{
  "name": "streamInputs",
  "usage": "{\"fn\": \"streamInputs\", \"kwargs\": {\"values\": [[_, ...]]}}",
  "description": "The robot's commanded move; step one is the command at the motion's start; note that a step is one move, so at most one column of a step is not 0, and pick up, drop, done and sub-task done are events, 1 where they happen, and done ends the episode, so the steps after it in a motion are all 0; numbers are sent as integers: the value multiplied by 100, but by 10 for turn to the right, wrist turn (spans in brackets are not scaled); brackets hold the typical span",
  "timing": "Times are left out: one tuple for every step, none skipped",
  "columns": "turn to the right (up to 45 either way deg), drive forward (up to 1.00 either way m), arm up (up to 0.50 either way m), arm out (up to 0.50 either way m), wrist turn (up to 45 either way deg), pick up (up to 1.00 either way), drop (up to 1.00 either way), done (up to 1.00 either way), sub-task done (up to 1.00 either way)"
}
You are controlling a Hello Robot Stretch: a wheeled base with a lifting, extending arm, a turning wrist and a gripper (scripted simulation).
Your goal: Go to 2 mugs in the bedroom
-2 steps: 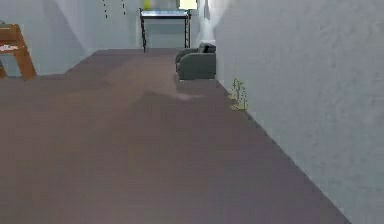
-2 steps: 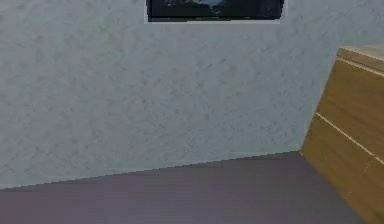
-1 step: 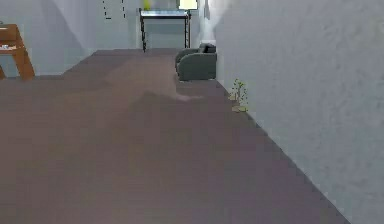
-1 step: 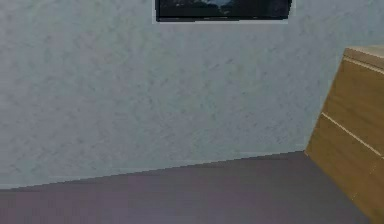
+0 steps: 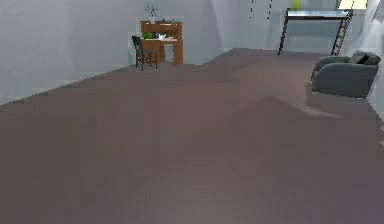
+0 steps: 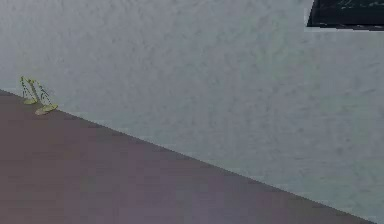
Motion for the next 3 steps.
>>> {"fn": "streamInputs", "kwargs": {"values": [[0, 100, 0, 0, 0, 0, 0, 0, 0], [-30, 0, 0, 0, 0, 0, 0, 0, 0], [0, 100, 0, 0, 0, 0, 0, 0, 0]]}}
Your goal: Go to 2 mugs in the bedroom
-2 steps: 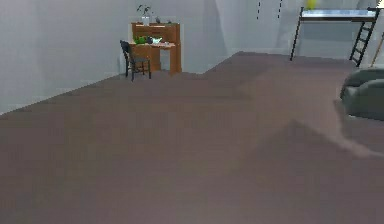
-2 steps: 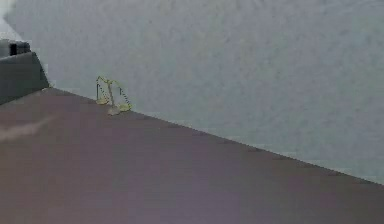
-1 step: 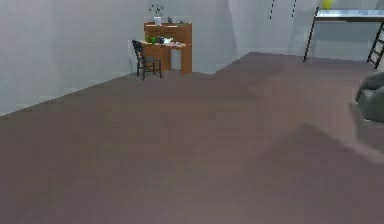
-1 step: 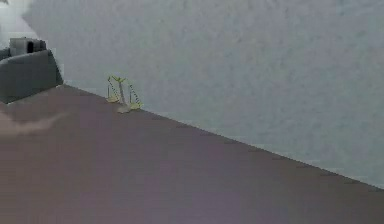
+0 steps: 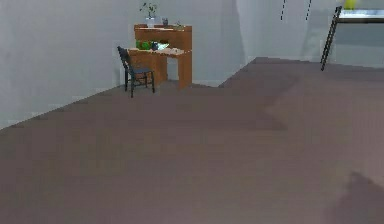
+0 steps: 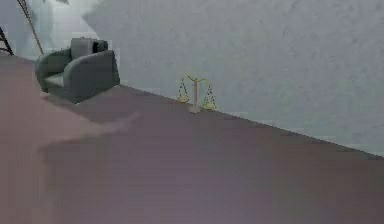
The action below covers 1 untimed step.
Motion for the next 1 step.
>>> {"fn": "streamInputs", "kwargs": {"values": [[0, 100, 0, 0, 0, 0, 0, 0, 0]]}}
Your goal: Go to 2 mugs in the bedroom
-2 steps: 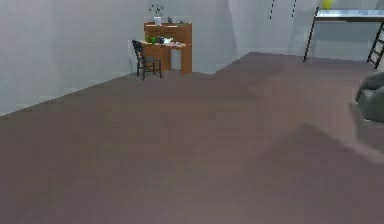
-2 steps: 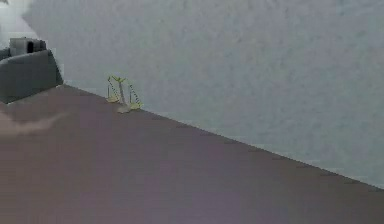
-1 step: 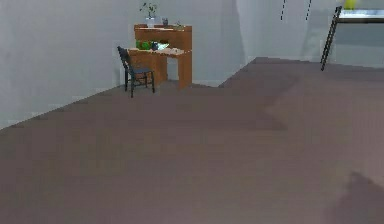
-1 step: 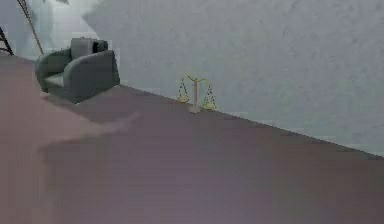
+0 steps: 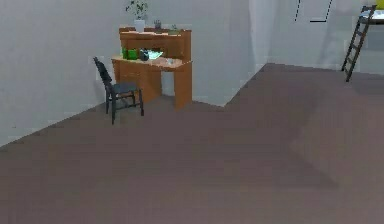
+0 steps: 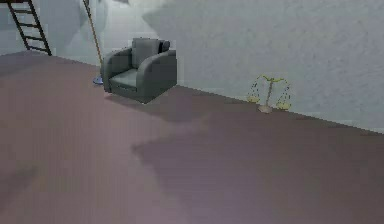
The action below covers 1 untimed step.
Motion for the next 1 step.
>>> {"fn": "streamInputs", "kwargs": {"values": [[0, 100, 0, 0, 0, 0, 0, 0, 0]]}}
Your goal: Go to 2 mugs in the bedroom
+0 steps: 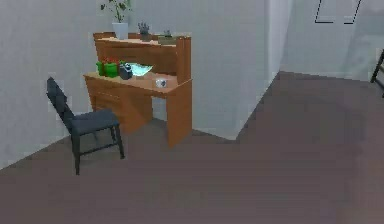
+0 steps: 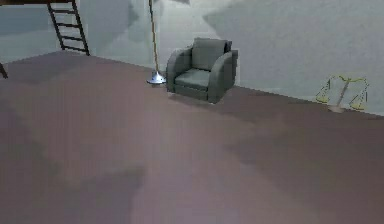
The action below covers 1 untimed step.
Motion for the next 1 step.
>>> {"fn": "streamInputs", "kwargs": {"values": [[0, 100, 0, 0, 0, 0, 0, 0, 0]]}}
